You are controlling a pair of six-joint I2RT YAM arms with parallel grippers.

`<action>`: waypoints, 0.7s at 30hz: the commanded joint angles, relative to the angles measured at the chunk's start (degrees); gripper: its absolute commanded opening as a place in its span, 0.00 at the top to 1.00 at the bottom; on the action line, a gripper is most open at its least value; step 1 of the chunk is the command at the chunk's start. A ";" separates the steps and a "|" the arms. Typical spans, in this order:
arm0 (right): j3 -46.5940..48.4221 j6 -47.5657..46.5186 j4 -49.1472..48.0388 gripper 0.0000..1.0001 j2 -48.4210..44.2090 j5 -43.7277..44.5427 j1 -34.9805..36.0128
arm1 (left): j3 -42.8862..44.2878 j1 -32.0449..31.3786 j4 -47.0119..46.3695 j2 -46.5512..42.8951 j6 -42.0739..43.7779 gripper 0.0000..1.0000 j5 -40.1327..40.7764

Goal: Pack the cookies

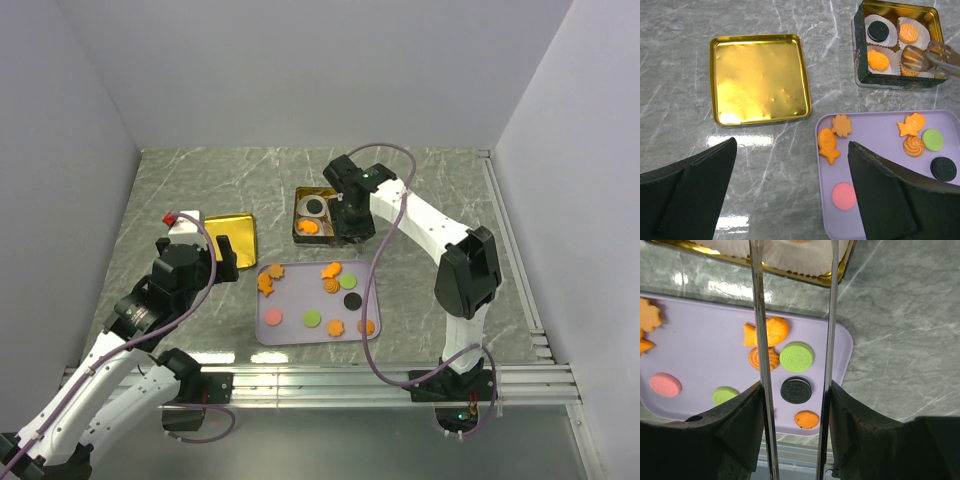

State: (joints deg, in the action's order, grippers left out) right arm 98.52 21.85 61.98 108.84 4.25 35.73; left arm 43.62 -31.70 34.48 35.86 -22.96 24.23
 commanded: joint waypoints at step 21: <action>-13.52 0.56 -6.06 0.46 -18.39 -0.11 -17.96 | -0.02 -0.20 -2.14 -0.70 1.16 0.01 -0.24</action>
State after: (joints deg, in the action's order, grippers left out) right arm 88.09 22.04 60.47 93.10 6.22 19.99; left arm 43.59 -31.70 34.48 35.46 -22.96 24.21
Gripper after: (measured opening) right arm 0.549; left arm 0.995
